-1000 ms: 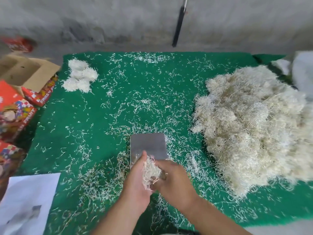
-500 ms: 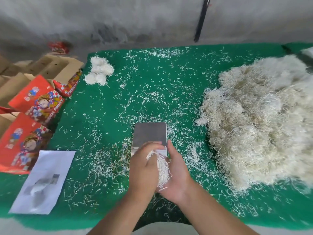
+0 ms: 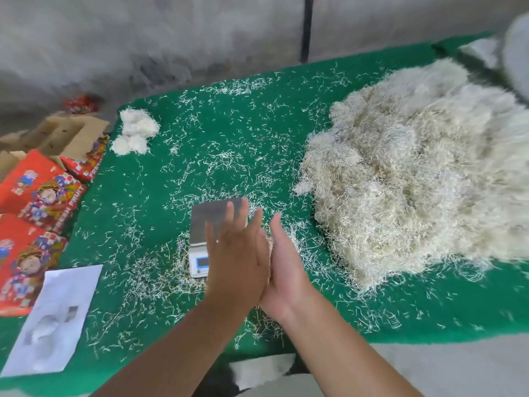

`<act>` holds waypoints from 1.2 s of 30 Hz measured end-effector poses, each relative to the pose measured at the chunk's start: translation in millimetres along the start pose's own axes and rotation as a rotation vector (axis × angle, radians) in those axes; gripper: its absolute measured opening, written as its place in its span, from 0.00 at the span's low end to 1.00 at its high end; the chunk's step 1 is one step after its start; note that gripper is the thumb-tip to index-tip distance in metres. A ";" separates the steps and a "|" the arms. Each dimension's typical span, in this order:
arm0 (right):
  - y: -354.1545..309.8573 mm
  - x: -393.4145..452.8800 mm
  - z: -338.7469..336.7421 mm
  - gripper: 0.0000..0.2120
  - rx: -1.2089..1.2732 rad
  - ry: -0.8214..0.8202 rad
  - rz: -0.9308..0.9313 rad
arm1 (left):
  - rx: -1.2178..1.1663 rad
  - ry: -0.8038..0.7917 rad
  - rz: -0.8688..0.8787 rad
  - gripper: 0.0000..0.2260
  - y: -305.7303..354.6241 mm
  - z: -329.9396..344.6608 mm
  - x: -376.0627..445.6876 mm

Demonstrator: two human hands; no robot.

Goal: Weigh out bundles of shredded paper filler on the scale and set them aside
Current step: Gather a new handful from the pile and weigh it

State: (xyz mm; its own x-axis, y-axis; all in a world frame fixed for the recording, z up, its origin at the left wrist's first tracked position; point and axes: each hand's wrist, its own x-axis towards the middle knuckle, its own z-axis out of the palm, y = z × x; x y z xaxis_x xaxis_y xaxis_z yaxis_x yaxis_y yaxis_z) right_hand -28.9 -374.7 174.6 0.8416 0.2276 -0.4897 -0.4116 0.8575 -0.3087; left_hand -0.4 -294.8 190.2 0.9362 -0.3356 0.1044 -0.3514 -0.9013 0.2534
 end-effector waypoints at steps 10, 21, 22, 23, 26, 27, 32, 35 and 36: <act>-45.4 -12.8 10.3 0.21 -0.230 0.202 -0.260 | -1.227 -0.133 -0.420 0.17 34.2 -16.2 2.0; -34.9 -21.6 -6.3 0.41 -0.954 0.200 -0.407 | -1.654 -0.738 -0.633 0.27 -3.9 -11.5 -4.7; -31.5 -19.6 -7.9 0.42 -0.989 0.163 -0.367 | -1.589 -0.663 -0.669 0.31 -6.3 -9.0 -6.7; -29.6 -18.0 -10.6 0.40 -1.017 0.136 -0.332 | -1.535 -0.602 -0.709 0.35 -12.6 -2.3 -8.5; -31.0 -9.8 -24.3 0.24 -1.120 0.077 -0.251 | -1.541 -0.432 -0.894 0.31 -37.4 7.9 -10.1; -30.9 -6.3 -30.1 0.21 -1.138 0.050 -0.210 | -1.559 -0.406 -0.959 0.32 -46.7 10.6 -11.2; -19.1 19.3 -48.5 0.30 -1.197 0.022 -0.100 | -1.335 -0.546 -0.849 0.27 -90.1 23.1 -23.8; -8.3 42.8 -51.2 0.20 -1.161 0.047 -0.066 | -1.326 -0.628 -0.812 0.27 -109.6 16.8 -39.1; -6.0 52.5 -52.3 0.18 -1.134 0.087 -0.060 | -1.303 -0.634 -0.803 0.28 -120.1 14.6 -45.5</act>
State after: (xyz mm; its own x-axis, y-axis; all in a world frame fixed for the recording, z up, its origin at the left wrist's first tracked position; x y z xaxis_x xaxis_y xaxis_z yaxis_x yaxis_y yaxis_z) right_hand -0.5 -392.0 108.1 0.8617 0.1298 -0.4906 -0.4877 -0.0556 -0.8713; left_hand -0.6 -175.3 141.0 0.6106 -0.2741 -0.7430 0.7269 -0.1786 0.6632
